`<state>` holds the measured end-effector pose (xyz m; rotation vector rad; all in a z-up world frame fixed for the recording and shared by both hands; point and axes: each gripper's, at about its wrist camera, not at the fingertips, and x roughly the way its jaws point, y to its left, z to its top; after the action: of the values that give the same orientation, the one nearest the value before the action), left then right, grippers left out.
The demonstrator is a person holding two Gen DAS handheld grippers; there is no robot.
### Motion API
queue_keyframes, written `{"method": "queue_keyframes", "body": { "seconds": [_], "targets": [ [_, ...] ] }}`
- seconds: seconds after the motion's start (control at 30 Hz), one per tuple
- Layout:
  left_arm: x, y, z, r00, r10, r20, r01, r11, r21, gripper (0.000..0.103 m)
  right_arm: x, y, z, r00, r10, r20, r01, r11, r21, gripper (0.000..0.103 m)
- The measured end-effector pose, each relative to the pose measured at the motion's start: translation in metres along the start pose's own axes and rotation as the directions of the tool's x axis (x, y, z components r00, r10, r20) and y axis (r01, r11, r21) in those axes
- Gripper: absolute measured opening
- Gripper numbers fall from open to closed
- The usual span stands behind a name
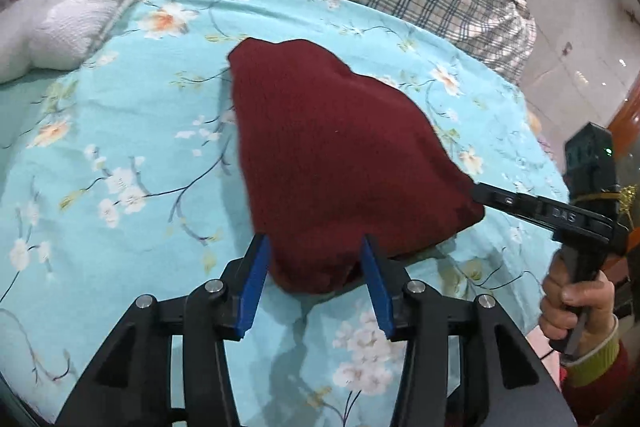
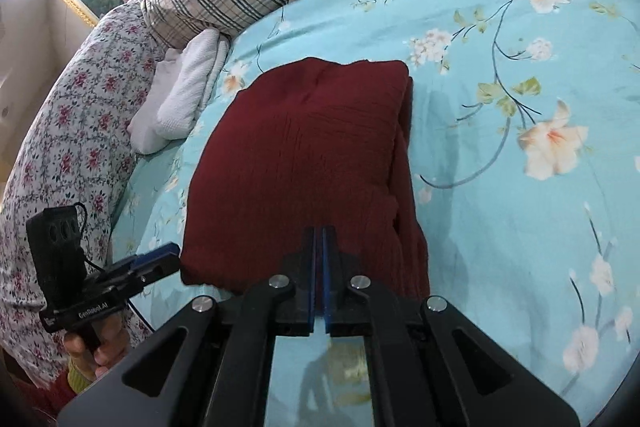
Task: Fold large clothes
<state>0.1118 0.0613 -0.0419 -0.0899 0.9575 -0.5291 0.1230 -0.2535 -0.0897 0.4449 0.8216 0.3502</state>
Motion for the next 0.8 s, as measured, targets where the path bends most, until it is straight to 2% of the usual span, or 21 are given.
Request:
{"method": "queue_keyframes", "body": {
  "seconds": [0.17, 0.3, 0.33, 0.37, 0.43, 0.47, 0.53, 0.7, 0.77, 0.8],
  "targets": [
    [0.000, 0.009, -0.001, 1.000, 0.007, -0.014, -0.008, 1.000, -0.030, 0.051, -0.010, -0.005, -0.009, 1.000, -0.016, 0.007, 0.016, 1.000, 0.018, 0.003],
    [0.002, 0.015, 0.004, 1.000, -0.002, -0.008, 0.002, 0.998, -0.067, 0.055, -0.010, -0.015, -0.001, 1.000, -0.019, 0.023, 0.018, 0.998, 0.059, 0.003],
    [0.004, 0.016, 0.006, 1.000, -0.004, -0.008, 0.004, 0.997, -0.077, 0.055, -0.009, -0.017, 0.002, 0.999, -0.017, 0.033, 0.014, 0.998, 0.068, 0.007],
    [0.005, 0.017, 0.007, 1.000, -0.004, -0.008, 0.004, 0.996, -0.084, 0.055, -0.007, -0.020, 0.007, 0.999, -0.017, 0.041, 0.013, 0.997, 0.075, 0.012],
    [0.007, 0.018, 0.011, 1.000, -0.003, -0.006, 0.003, 0.995, -0.097, 0.055, -0.003, -0.024, 0.014, 0.999, -0.018, 0.045, 0.014, 0.996, 0.084, 0.051],
    [0.008, 0.019, 0.013, 1.000, -0.005, -0.004, 0.004, 0.995, -0.104, 0.056, 0.000, -0.026, 0.019, 0.998, -0.019, 0.052, 0.014, 0.996, 0.092, 0.056],
    [0.010, 0.020, 0.015, 1.000, -0.009, -0.006, 0.008, 0.993, -0.114, 0.057, 0.004, -0.028, 0.030, 0.996, -0.007, 0.085, -0.001, 0.995, 0.097, 0.056],
    [0.028, 0.019, 0.018, 0.999, -0.003, -0.044, -0.002, 0.992, -0.124, 0.058, 0.038, -0.042, 0.057, 0.999, -0.014, 0.038, 0.009, 0.991, 0.133, 0.056],
    [0.036, 0.016, 0.018, 0.998, 0.003, -0.067, -0.011, 0.992, -0.124, 0.059, 0.056, -0.048, 0.069, 1.000, 0.006, 0.012, -0.008, 0.987, 0.158, 0.039],
    [0.038, 0.016, 0.018, 0.997, 0.000, -0.072, -0.009, 0.992, -0.123, 0.059, 0.064, -0.049, 0.075, 1.000, 0.009, -0.004, -0.009, 0.988, 0.154, 0.008]
  ]
}}
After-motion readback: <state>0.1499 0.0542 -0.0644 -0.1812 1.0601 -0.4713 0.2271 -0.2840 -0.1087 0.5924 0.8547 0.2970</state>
